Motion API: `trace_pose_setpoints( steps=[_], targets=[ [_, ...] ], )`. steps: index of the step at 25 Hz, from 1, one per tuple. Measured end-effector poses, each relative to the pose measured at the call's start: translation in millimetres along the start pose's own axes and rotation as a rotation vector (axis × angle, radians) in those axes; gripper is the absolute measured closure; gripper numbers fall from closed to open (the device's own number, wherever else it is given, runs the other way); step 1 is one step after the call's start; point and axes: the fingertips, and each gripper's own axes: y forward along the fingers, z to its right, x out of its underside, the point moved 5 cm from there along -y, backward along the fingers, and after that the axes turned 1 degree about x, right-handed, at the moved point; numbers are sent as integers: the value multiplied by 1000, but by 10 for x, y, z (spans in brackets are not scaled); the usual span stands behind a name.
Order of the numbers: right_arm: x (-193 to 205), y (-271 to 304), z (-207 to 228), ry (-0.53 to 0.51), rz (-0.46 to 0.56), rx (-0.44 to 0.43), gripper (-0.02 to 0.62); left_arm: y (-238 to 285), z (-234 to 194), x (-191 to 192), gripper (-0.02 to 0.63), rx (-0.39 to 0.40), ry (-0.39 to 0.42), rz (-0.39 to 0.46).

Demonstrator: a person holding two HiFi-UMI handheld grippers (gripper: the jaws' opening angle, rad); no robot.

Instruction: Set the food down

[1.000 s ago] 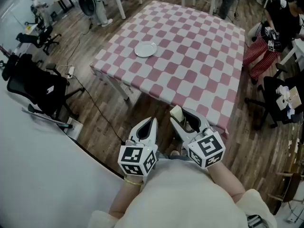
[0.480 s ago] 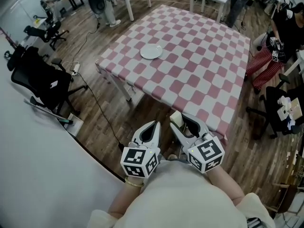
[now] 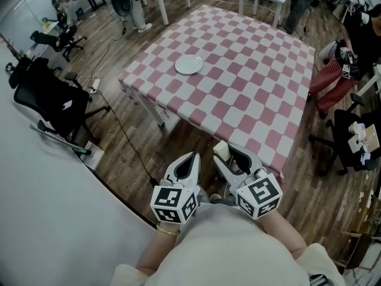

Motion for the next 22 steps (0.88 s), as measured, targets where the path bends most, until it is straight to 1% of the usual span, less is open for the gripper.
trace_pose_setpoints(
  steps=[5,10,16,22],
  targets=[
    [3,42,48,6,-4,2,423,58,-1,7,606,1,-8,-8],
    [-33,148,108,12,4,-2,423,160,-92,-22,606,-1,-13,-9],
    [-137,300,251,24,14,21,423,332,-188,-170,606,19,-3,-7],
    [-207,520,343,25,14,31,423,485,-362,-306,606,22,-3,-1]
  ],
)
